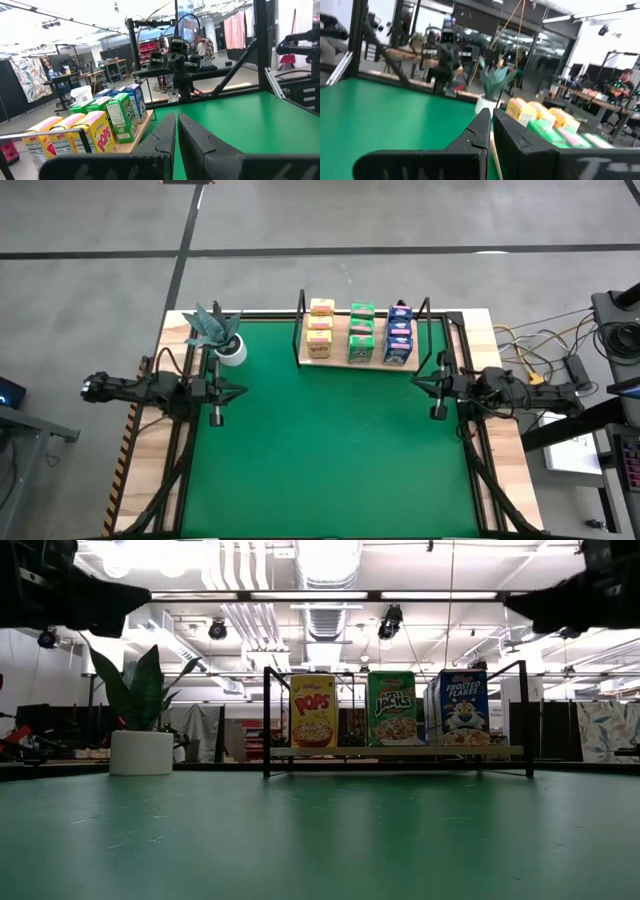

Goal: Stack cereal on shelf
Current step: Return to Home Position

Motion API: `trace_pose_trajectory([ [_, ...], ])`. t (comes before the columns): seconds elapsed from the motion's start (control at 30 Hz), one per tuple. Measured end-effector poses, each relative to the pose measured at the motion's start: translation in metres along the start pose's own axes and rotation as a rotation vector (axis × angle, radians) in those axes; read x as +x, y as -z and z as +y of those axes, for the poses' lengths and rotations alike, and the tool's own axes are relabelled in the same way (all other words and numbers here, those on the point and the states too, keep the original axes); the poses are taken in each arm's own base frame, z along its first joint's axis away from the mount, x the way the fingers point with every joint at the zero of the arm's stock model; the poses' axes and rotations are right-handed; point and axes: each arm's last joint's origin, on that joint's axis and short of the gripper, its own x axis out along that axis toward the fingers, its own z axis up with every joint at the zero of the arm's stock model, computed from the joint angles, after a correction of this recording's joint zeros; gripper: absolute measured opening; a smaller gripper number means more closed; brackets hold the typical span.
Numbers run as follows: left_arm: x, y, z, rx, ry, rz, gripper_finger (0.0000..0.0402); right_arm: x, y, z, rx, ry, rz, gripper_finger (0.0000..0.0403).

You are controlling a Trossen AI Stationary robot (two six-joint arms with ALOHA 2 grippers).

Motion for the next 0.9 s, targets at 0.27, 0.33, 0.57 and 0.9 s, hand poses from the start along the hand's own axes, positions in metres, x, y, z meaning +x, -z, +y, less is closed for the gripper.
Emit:
trace_pose_trajectory([
  [0.27,0.003,0.021,-0.005,0.005,-0.003,0.016,0.0003,0.002,0.022,0.005,0.027,0.044,0.085,0.0012],
  [0.33,0.003,0.021,-0.005,-0.006,-0.005,0.012,0.0003,0.002,0.022,0.005,0.051,0.062,0.091,0.0012],
  [0.57,0.003,0.019,-0.002,-0.048,-0.084,0.010,0.0003,0.002,0.023,0.002,0.067,0.156,0.110,0.0012],
  [0.9,0.004,0.021,0.001,-0.098,-0.210,0.056,0.0003,0.002,0.023,0.002,0.363,0.195,0.090,0.0013],
])
